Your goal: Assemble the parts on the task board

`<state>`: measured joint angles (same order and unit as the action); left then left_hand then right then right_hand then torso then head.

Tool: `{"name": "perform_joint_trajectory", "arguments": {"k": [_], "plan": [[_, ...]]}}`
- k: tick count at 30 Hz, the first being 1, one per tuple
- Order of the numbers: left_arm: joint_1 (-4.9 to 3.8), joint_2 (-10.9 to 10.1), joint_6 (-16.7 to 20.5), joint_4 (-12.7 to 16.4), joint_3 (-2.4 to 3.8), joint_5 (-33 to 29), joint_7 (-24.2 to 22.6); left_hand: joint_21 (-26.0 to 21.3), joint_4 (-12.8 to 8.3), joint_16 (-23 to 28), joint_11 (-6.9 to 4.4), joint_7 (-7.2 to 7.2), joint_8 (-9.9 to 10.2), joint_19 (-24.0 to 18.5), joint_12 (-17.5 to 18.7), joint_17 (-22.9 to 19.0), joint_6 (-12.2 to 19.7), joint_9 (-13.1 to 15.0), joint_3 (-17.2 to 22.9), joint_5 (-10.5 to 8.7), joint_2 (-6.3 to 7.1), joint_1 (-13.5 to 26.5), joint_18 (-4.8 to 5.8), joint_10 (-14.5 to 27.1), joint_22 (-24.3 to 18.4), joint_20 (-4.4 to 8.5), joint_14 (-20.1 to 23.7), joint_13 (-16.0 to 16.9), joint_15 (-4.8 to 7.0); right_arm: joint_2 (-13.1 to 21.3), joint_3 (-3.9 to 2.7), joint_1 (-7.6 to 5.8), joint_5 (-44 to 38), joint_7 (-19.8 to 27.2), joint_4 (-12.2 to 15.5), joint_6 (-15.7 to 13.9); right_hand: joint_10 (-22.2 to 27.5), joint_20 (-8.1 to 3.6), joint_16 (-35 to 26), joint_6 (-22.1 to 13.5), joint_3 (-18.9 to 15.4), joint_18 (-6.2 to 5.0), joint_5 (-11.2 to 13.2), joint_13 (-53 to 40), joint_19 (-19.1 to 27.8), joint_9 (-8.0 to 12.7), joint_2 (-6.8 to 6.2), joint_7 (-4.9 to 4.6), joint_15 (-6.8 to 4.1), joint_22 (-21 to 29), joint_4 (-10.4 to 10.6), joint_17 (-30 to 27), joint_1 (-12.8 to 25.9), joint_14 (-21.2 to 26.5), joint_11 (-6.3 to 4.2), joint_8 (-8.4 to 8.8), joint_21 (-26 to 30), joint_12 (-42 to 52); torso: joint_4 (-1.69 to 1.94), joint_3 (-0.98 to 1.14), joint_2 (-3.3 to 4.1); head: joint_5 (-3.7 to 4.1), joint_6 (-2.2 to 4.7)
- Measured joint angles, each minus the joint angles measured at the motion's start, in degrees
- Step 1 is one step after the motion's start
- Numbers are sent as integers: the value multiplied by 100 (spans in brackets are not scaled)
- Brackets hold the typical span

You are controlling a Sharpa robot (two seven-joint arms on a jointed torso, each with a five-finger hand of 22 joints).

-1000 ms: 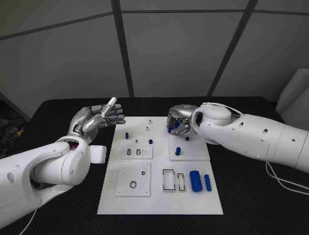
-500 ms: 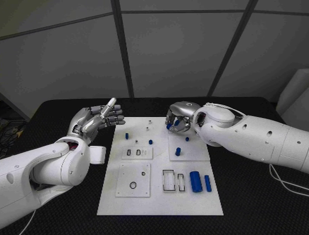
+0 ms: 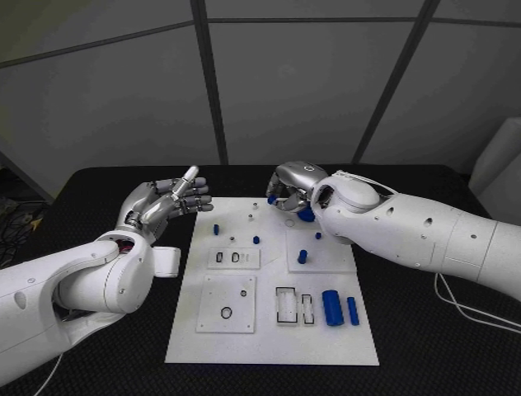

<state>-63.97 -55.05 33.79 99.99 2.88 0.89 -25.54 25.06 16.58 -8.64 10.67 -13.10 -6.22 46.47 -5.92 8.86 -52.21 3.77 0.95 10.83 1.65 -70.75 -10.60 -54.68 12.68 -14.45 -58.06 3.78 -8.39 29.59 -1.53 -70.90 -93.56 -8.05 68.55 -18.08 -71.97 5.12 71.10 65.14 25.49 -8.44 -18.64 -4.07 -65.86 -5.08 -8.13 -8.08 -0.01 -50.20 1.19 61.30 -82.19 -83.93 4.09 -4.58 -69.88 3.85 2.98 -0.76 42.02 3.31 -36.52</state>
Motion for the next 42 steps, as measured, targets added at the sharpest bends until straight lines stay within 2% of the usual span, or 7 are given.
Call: {"name": "perform_joint_trajectory", "arguments": {"k": [9, 15, 31, 42], "plan": [[-2, 30, -20, -11, 0, 0, 10, 0, 0, 0, 0, 0, 0, 0, 0, 0, 0, 0, 0, 0, 0, 0, 0, 0, 0, 0, 0, 0, 0, -375, 1, -3, 14, 27, -427, -39, 1, 0, 45, -2, 18, -1, 6, 2, 0, 4, -7, 0, 0, -21, 18, 47, 43, 0, 0, 16, -4, -1, -1, 2, 13, -18, -16], [-4, 37, -22, -11, 1, 0, 11, 0, 0, 0, 0, 0, 0, 0, 0, -1, 0, 0, 0, 0, 0, 0, 0, 0, -1, 0, 0, 0, 0, -548, 2, -4, 23, 58, -634, -31, 1, 0, 79, -3, 33, -1, 118, 7, 0, 7, 7, 0, 0, -37, 33, 60, 102, 0, 0, 29, -39, -1, -2, 3, 25, -33, -23], [-14, 54, -22, -8, 3, 2, 11, 0, 0, 0, 0, 0, 0, 0, 0, 4, 0, 0, 0, 0, 0, 0, 0, 0, -2, 0, 0, 0, 0, -792, 6, -4, 59, 162, -850, 50, 1, 0, 110, -12, 33, -1, 171, 12, 1, 7, 6, -6, 0, -51, 33, 92, 102, 0, 0, 49, -39, -1, -1, 3, 36, -44, -51], [-25, 53, -22, -1, 5, 2, 12, 0, 0, 0, 0, 0, 0, 0, 0, 4, 0, 0, 0, 0, 0, 0, 0, 0, -2, 0, 0, 0, 0, -883, 8, -4, 66, 159, -978, 222, 23, 0, 145, -20, 33, -1, 184, 13, 1, 7, -16, -1, 0, -50, 33, 134, 124, 0, 22, 60, -39, 0, -2, 3, 47, -63, -62]]}}
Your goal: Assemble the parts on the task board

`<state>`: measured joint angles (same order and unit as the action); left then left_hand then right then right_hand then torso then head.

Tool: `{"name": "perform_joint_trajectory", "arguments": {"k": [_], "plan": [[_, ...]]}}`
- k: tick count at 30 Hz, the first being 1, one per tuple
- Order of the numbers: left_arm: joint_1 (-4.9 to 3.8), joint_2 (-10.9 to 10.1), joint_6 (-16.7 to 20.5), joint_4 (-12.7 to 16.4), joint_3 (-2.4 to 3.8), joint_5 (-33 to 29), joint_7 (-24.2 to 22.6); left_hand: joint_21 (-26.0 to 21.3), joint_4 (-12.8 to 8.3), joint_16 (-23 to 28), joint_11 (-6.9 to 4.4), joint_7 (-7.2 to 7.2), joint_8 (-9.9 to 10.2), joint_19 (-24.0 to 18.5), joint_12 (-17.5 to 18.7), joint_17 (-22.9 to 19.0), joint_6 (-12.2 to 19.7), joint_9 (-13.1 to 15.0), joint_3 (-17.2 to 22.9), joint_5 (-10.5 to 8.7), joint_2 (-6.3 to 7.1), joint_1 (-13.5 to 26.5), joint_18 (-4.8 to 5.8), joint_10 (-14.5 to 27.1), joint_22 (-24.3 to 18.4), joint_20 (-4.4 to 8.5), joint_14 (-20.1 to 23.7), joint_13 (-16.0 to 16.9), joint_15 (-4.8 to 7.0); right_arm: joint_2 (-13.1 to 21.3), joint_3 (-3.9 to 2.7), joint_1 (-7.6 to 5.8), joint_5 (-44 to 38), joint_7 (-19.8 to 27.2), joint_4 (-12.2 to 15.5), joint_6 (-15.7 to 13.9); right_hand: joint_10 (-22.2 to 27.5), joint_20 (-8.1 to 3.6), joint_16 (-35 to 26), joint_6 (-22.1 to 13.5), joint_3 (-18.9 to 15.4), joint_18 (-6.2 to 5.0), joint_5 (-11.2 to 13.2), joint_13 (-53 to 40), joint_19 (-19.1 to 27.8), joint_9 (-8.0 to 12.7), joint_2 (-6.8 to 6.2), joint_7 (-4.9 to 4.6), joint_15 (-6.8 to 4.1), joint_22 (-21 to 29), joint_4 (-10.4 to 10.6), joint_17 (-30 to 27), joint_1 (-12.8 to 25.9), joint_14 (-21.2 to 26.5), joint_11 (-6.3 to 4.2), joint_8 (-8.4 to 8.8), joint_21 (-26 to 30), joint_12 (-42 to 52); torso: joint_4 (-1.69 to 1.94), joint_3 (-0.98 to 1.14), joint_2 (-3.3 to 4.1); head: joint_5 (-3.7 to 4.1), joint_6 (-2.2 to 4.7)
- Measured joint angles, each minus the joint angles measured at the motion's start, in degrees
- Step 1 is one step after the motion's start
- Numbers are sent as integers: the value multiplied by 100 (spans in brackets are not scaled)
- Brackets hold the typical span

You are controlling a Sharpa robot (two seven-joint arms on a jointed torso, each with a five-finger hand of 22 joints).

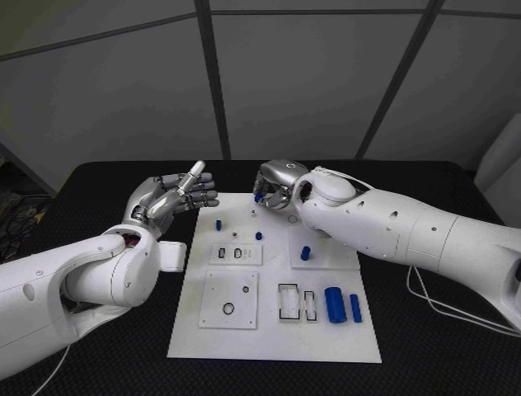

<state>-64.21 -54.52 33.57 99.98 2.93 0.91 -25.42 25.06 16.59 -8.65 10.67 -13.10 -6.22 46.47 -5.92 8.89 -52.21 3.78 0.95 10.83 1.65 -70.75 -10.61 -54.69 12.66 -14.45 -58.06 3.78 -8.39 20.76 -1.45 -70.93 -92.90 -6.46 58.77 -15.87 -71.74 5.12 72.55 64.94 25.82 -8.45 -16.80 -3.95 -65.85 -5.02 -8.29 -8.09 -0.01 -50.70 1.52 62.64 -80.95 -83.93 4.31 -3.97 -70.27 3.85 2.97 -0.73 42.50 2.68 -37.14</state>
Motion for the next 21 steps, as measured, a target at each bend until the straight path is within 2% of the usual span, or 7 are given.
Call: {"name": "perform_joint_trajectory", "arguments": {"k": [8, 11, 15, 17, 21], "plan": [[-3, -6, -2, 1, 0, 0, 3, 0, 0, 5, 0, 0, 6, 0, 0, 0, 0, 0, 0, 0, 0, 0, 0, 0, 0, 0, 0, 0, 0, -31, -5, -12, -2, -16, -33, 137, 20, 22, 32, -11, 0, 0, 32, -2, 22, 6, 0, 8, 0, -5, 0, 46, 0, 0, 20, 22, 0, 0, -8, 3, 4, -18, -26], [-4, -6, -3, -1, 1, 0, 4, 0, 0, 32, 0, 0, 24, -21, 0, 0, 0, 0, 0, 0, 0, 0, 0, 0, 0, -21, 0, 0, 0, -49, -6, -14, -3, -18, -52, 167, 193, 46, 66, -116, 25, 0, 62, 17, 46, 12, -24, -51, 0, -4, 25, 56, 84, 0, 47, 21, 0, -35, -10, 3, 7, -20, -30], [-7, -7, -4, 0, 1, 0, 6, 0, 0, 32, 0, 0, 24, -21, 0, -1, 0, 0, 0, 0, 0, 0, 0, 0, 0, -21, 0, 0, 0, -68, 3, -8, -2, -21, -89, 186, 662, 137, 66, -511, 33, 0, 365, 38, 141, 99, -114, -106, 114, 110, 32, 6, 175, -11, 138, 36, 20, -39, -12, 3, 10, -25, -26], [-8, -9, -4, 1, 2, 0, 7, 0, 0, 32, 0, 0, 24, -21, 0, -1, 0, 0, 0, 0, 0, 0, 0, 0, 0, -21, 0, 0, 0, -80, 5, -2, 4, -23, -111, 186, 956, 180, 46, -786, 1, 0, 553, 38, 278, 122, -134, -97, 147, 263, 60, -99, 195, -1, 191, 37, 115, -39, -12, 4, 11, -27, -25], [-10, -10, -6, 1, 2, 1, 9, 0, 0, 32, 0, 0, 24, -21, 0, -1, 0, 0, 0, 0, 0, 0, 1, 0, 0, -21, 0, 0, 0, -100, 5, 0, 34, -25, -137, 175, 1170, 234, -1, -977, -134, -1, 670, 38, 402, 122, -135, -108, 156, 448, 64, -236, 195, -10, 244, 37, 221, -39, -12, 4, 14, -30, -24]]}}
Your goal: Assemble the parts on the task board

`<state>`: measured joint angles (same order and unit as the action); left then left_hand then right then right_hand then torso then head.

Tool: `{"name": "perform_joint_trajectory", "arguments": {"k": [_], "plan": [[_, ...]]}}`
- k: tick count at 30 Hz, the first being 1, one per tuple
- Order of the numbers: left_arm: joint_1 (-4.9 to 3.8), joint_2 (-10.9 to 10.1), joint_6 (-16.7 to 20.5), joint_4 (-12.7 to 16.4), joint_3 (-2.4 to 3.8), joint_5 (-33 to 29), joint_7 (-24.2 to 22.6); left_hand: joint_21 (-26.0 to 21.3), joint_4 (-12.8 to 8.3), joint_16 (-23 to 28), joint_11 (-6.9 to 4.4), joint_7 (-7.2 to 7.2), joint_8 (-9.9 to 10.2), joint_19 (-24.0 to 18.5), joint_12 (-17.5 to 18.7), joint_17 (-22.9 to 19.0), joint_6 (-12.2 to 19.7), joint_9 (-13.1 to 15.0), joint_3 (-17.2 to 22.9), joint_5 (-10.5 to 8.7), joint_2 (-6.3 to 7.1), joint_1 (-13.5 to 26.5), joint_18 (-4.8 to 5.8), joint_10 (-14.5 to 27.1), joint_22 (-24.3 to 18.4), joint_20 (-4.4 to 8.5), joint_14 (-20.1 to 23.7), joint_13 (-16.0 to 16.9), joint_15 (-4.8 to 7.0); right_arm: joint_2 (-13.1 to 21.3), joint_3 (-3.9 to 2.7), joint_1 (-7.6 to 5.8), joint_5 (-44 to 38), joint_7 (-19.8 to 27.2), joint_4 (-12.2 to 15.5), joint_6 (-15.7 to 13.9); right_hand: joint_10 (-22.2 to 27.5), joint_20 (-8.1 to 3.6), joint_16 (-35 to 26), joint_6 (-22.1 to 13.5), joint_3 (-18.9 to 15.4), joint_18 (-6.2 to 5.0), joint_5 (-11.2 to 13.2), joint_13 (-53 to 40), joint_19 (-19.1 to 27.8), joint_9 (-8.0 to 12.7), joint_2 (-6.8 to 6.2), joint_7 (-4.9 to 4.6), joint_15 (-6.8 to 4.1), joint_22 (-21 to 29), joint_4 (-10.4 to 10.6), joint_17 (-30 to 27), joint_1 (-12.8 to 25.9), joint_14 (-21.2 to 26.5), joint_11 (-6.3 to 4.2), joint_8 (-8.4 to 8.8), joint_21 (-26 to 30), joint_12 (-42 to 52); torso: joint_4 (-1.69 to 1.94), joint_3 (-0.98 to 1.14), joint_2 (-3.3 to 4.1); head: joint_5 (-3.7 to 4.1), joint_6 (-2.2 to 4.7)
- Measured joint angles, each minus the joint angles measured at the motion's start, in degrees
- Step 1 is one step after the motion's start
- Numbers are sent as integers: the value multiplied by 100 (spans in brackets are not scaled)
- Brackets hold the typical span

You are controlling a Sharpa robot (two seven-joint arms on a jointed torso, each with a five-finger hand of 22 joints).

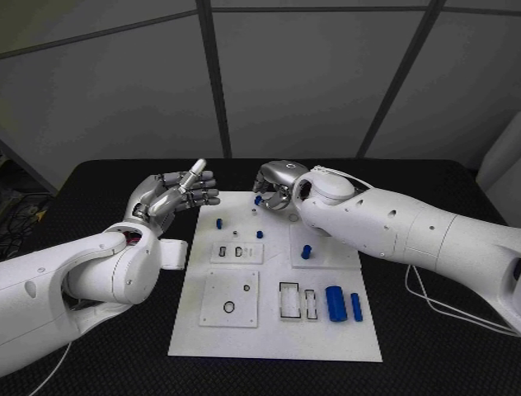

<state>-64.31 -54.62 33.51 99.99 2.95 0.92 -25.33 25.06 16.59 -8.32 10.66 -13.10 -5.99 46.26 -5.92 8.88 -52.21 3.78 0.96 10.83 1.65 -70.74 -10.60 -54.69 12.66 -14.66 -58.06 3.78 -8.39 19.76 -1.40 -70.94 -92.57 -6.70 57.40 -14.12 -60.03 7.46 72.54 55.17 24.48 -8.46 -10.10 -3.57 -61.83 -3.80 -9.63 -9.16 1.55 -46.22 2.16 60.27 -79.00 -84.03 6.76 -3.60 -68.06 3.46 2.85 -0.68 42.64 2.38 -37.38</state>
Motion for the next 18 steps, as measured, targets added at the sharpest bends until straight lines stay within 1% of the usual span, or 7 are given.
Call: {"name": "perform_joint_trajectory", "arguments": {"k": [4, 8, 9, 10, 12, 16, 18], "plan": [[-1, -2, -3, 0, 0, 0, 4, 0, 0, 0, 0, 0, 0, 0, 0, 5, 0, 0, 0, 0, 0, 0, 0, 0, 0, 0, 0, 0, 0, 27, 0, 0, 32, -3, 25, -32, 40, 0, -15, -18, -45, 1, 0, 0, 40, 0, 0, 19, 20, 61, -1, -42, 0, 20, 22, 0, 35, 0, 0, 0, 1, -7, 2], [-2, -11, -6, 0, 1, 0, 7, 0, 0, 0, 0, 0, 0, -2, 0, 5, 0, 0, 0, 0, 0, 0, 0, 0, 0, 2, 0, 0, 0, 158, 0, 0, 55, -9, 178, -99, 47, 0, -20, -18, -75, 0, -5, -6, 40, -8, 0, 18, 20, 43, -5, -23, 0, 20, 29, 0, 35, 53, -5, 3, 1, -21, 1], [-2, -14, -8, -1, 1, 0, 9, 0, 9, 0, 0, 0, 0, -13, 7, 5, 0, 0, -9, 0, 0, 0, 0, 0, 0, 13, 0, 0, 0, 247, 0, 0, 67, -12, 286, -132, 24, 0, -5, -16, -94, 0, -40, -14, 40, -18, 0, 16, 20, 9, 0, 3, 0, 20, 6, 0, 33, 95, -8, 5, 1, -23, 0], [-2, -18, -10, 0, 1, 0, 10, 0, 17, 0, 0, 0, 0, -22, 22, 5, 0, 0, -17, 0, 0, 0, -1, 0, 0, 22, 0, 0, 0, 337, 0, 0, 82, -13, 392, -163, -20, 0, 31, 13, -94, 0, -79, -24, 32, -30, 0, -13, 20, -38, 0, 30, 0, 20, -32, -18, 4, 140, -10, 7, 1, -24, -1], [-3, -28, -14, 0, 1, 0, 13, 0, 17, 0, 0, 0, 0, -22, 22, 5, 0, 0, -17, 0, 0, 0, 0, 0, 0, 22, 0, 0, 0, 522, 0, 0, 121, -15, 580, -228, -178, -10, 68, 95, -115, 0, -139, -36, -78, -49, 0, -43, 20, -146, 21, 75, 0, 20, -42, -37, -72, 223, -15, 9, 0, -30, -1], [-4, -70, -21, -5, 2, 0, 19, 0, 17, 0, 0, 0, 0, -21, 22, 5, 0, 0, -17, 0, 0, 0, -1, 0, 0, 22, 0, 0, 0, 1146, -3, 1, 308, -28, 1215, -408, -482, -30, 149, 204, -160, 0, -139, -63, -217, -66, -11, -58, 20, -345, 66, 158, 10, 20, -79, -68, -194, 375, -29, 13, -5, -43, 23], [-4, -93, -24, -15, 2, 0, 23, 0, 17, 0, 0, 0, 0, -21, 22, 5, 0, 0, -17, 0, 0, 0, 0, 0, 0, 21, 0, 0, 0, 1484, -8, 2, 467, -54, 1507, -473, -785, -51, 236, 211, -229, 8, -208, -126, -387, -67, -108, -65, -4, -577, 135, 273, 107, -4, -117, -68, -321, 530, -46, 19, -12, -52, 35]]}}
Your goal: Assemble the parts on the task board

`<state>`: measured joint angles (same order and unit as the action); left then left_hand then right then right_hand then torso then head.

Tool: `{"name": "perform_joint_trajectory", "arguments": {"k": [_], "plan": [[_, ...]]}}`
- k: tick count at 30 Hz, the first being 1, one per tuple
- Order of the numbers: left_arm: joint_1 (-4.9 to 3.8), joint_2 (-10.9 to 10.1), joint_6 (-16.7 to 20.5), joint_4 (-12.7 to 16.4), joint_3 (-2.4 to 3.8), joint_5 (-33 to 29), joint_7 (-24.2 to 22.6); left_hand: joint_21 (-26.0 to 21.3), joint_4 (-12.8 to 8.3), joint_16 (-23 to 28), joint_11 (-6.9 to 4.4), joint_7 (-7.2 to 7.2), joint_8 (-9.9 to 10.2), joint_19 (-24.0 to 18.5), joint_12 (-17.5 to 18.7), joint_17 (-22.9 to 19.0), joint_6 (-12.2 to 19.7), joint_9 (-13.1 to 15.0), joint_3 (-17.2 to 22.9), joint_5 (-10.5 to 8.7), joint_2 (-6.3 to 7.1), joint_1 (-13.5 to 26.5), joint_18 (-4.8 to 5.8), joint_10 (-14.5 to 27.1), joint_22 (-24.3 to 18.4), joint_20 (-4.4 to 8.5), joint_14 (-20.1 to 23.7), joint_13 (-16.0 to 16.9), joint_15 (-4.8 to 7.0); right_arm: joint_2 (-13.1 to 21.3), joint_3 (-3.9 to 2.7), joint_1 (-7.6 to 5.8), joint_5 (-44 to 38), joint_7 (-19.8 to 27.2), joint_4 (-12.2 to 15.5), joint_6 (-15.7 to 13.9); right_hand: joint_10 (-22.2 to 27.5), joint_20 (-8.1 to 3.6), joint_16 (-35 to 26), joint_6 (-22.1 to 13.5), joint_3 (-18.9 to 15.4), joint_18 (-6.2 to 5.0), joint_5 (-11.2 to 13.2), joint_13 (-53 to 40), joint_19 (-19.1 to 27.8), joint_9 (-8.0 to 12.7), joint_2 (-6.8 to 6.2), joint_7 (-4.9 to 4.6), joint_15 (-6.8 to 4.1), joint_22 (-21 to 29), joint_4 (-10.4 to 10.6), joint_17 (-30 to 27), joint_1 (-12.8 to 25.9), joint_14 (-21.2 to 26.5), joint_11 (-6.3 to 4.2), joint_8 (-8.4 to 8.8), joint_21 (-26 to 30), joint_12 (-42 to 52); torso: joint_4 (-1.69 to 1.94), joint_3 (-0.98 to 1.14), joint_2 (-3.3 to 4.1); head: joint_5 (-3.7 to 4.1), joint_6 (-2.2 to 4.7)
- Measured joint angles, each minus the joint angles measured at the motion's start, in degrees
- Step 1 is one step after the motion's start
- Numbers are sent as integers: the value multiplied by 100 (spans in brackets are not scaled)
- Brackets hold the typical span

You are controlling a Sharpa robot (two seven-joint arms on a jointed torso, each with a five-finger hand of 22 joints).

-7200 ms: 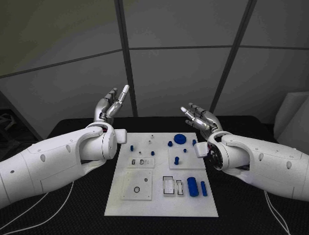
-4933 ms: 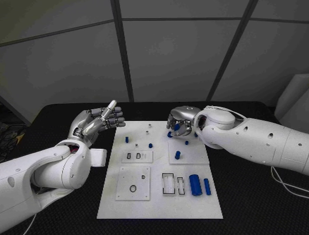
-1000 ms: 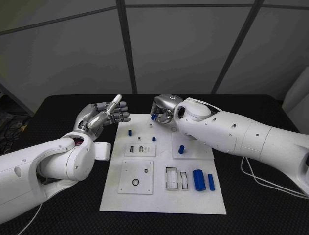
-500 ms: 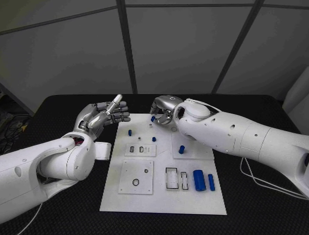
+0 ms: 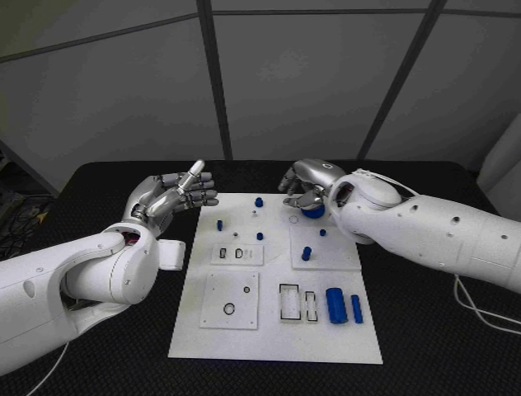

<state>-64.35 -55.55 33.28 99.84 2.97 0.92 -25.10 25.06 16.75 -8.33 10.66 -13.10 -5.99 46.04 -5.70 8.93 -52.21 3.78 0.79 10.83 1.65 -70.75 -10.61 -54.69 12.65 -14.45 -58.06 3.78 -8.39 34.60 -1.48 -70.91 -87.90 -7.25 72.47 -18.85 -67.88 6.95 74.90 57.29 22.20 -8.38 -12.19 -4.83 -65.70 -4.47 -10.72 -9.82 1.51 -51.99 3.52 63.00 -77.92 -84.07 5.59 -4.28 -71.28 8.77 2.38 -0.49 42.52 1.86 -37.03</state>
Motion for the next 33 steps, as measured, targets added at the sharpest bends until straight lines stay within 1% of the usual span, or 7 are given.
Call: {"name": "perform_joint_trajectory", "arguments": {"k": [1, 6, 10, 13, 19, 29, 33], "plan": [[0, -8, -1, -6, 0, 0, 1, 0, 0, 0, 0, 0, 0, 0, 0, 0, 0, 0, 0, 0, 0, 0, 0, 0, 0, 0, 0, 0, 0, 129, -1, 0, 77, -17, 96, -13, -192, -7, 55, 0, -44, 84, -39, -48, -88, 0, -46, 0, -35, -123, 44, 81, 46, -6, -32, 0, -69, 104, -9, 4, -3, -5, 6], [1, -20, -10, -40, -1, 0, 12, 0, 0, 0, 0, 0, 0, 0, 0, 5, 0, 0, 0, 0, 0, 0, 0, 0, 0, 0, 0, 0, 0, 603, -12, 0, 466, -128, 402, 15, -1048, -166, 359, -145, -628, 175, -164, -584, -450, 21, -156, 179, -259, -632, 143, 530, 156, 11, -272, 20, -356, 898, -74, 30, -18, -39, 25], [1, -11, -16, -70, -1, 1, 20, 0, 0, 0, 22, 0, 8, 0, 0, 5, 0, 0, 0, 0, 0, 0, 0, 22, 0, 0, 0, 0, 0, 861, -23, -1, 712, -247, 452, 143, -583, -170, 647, -375, -1649, 223, -248, -1800, -623, 19, 9, 138, -267, -882, 486, 956, -225, 3, -302, 7, -495, 2081, -114, 51, -24, -44, 38], [1, 4, -22, -89, -1, 1, 26, 0, 0, 0, 22, 0, 20, 0, 0, 5, 0, 0, 0, 0, 0, 0, 0, 22, 0, 0, 0, 0, 0, 904, -23, -1, 834, -338, 408, 274, -373, -171, 823, -440, -1964, 222, -261, -2804, -705, 5, 55, 130, -267, -1039, 783, 1174, -423, 3, -260, -33, -577, 3019, -121, 54, -24, -29, 47], [1, 34, -36, -116, -1, 1, 41, 0, -16, 0, 22, 0, 20, 0, 0, 10, 0, 0, -16, 0, 0, 0, 0, 22, 0, 0, 0, -5, 0, 804, -23, -1, 972, -472, 210, 519, -344, -124, 957, -499, -2103, 222, -265, -4239, -752, -7, 53, 108, -245, -1173, 1190, 1196, -657, 26, -231, -76, -632, 4309, -118, 55, -16, 14, 48], [3, 53, -56, -145, -2, 1, 65, 0, -16, 0, 22, 0, 20, 0, 0, 9, 0, 0, -16, 0, 0, 0, 0, 22, 0, 0, 0, -5, 0, 566, -24, 0, 1018, -594, -21, 738, -509, -102, 1061, -500, -2107, 220, -343, -4935, -814, -25, 101, 109, -222, -1284, 1259, 1195, -705, 3, -196, -133, -694, 4925, -104, 47, -10, 41, 11], [3, 60, -64, -151, -2, 1, 73, 0, -16, 18, 22, 0, 20, -2, 2, 9, 0, 0, -16, 0, 0, 0, 0, 22, 0, -3, 0, -5, 0, 506, -25, 1, 1020, -609, -57, 766, -584, -114, 1096, -500, -2112, 308, -343, -5238, -827, -30, 102, 109, -222, -1334, 1263, 1195, -706, 3, -194, -166, -705, 5199, -104, 47, -10, 34, -2]]}}
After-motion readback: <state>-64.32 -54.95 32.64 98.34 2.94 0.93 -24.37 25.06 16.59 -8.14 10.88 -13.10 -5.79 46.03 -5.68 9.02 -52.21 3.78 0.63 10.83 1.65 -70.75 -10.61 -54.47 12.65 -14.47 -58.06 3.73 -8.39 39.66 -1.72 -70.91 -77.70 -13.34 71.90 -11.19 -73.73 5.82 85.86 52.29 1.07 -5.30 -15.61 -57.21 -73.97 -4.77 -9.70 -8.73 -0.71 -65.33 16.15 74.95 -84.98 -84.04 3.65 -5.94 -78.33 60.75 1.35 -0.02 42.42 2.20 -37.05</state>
